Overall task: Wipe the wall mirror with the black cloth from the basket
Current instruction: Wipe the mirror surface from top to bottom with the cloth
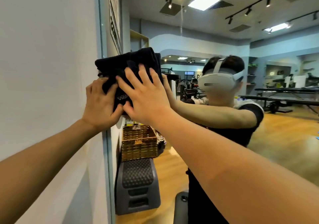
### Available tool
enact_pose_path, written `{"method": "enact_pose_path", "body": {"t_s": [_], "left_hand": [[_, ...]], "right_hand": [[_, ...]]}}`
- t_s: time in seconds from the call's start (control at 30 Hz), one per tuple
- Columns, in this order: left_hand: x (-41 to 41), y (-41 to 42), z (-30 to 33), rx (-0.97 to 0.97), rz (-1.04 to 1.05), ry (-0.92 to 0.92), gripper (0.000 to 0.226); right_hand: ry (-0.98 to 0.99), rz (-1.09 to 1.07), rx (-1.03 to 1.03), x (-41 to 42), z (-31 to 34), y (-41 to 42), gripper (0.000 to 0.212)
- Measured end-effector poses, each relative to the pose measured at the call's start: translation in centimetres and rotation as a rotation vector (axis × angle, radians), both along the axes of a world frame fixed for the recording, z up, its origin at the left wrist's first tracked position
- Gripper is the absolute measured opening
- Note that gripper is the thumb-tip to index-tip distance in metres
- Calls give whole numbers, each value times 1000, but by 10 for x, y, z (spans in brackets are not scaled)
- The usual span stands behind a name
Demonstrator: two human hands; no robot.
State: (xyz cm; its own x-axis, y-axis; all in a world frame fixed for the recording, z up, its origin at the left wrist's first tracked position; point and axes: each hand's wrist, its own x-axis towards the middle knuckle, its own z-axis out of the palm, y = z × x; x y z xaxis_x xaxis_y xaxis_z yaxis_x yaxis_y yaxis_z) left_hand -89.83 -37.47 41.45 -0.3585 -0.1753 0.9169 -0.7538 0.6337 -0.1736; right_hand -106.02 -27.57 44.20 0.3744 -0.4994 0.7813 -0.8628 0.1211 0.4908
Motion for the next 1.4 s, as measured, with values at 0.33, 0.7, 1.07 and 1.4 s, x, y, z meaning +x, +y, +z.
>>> {"method": "enact_pose_path", "body": {"t_s": [0.33, 0.7, 1.07, 1.4], "left_hand": [[-42, 32, 25, -7, -258, -26, 85], [-130, 84, 79, -146, -342, -116, 83], [-193, 136, 216, -247, -413, -164, 83], [-112, 73, 107, -204, -290, -119, 78]], "right_hand": [[7, -106, -9, -32, 30, 33, 77], [-94, -134, -180, -116, 58, 94, 77], [-370, -217, -351, -151, 162, 140, 75], [-108, -175, -204, -91, 84, 76, 71]]}}
